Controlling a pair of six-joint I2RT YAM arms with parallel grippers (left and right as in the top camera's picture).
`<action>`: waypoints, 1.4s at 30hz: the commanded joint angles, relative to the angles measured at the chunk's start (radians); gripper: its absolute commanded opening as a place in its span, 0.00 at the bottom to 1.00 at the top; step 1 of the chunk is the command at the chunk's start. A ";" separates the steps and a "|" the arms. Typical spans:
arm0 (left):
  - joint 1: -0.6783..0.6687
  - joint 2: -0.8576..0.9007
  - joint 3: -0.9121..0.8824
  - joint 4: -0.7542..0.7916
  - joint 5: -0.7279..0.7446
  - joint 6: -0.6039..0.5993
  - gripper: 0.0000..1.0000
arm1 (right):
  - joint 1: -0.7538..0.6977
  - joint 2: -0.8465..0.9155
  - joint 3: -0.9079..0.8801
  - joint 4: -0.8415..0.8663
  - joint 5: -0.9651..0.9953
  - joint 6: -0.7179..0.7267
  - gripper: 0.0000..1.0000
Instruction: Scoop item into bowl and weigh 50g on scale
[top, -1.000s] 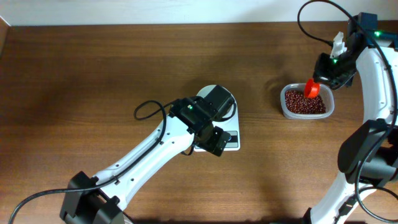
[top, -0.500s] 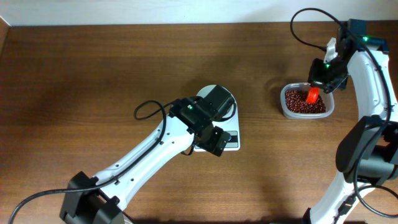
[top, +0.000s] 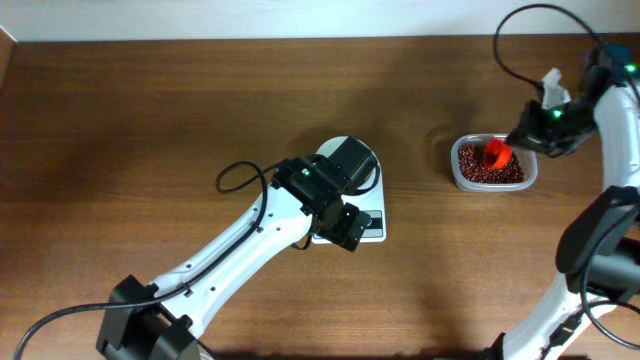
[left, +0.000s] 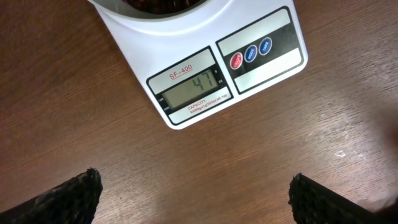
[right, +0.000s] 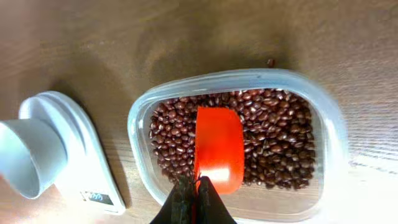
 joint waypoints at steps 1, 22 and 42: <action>0.003 0.003 0.011 -0.002 -0.007 0.009 0.99 | -0.023 0.011 0.033 -0.019 -0.147 -0.084 0.04; 0.003 0.003 0.011 -0.002 -0.008 0.008 0.99 | 0.043 0.011 0.043 -0.120 -0.441 -0.139 0.04; 0.003 0.003 0.011 -0.002 -0.007 0.008 0.99 | 0.497 0.011 0.182 -0.085 -0.348 -0.427 0.04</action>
